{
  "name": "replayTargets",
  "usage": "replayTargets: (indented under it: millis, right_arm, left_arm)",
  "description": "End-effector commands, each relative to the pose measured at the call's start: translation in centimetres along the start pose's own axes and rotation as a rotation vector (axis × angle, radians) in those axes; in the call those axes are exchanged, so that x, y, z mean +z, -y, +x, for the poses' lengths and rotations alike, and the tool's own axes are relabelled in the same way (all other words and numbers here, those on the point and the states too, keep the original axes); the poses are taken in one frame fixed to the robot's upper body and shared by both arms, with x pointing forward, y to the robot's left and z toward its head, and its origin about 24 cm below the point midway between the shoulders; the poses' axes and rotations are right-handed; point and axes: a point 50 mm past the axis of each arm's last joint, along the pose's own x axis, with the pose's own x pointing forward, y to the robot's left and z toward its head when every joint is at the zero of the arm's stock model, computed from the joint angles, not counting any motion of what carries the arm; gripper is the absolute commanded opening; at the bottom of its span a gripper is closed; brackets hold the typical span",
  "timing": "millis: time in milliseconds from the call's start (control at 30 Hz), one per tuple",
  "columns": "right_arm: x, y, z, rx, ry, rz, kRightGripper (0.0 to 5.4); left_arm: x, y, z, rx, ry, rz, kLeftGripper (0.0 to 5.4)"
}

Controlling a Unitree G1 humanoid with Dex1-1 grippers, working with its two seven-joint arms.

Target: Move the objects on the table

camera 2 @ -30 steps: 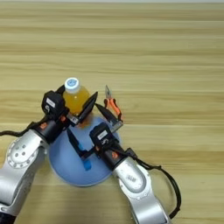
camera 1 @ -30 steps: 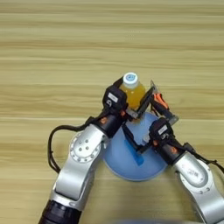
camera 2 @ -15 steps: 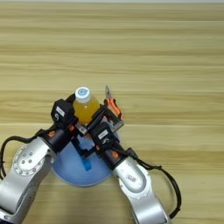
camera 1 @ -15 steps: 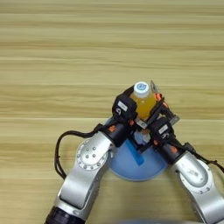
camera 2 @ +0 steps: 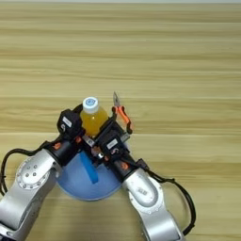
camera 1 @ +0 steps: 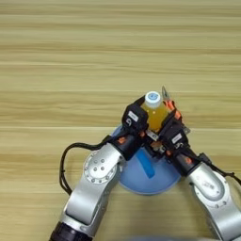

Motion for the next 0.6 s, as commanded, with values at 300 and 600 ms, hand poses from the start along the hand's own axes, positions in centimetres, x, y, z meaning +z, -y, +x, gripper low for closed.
replayTargets:
  millis: [300,600]
  right_arm:
    - [-0.05,0.24,0.21,-0.011,-0.006,0.022,3.5]
    - [-0.06,0.45,0.15,-0.025,-0.01,0.024,3.5]
  left_arm:
    - [0.37,-0.17,0.36,0.009,0.024,0.011,3.54]
    - [0.49,-0.54,0.36,0.032,0.02,0.018,4.15]
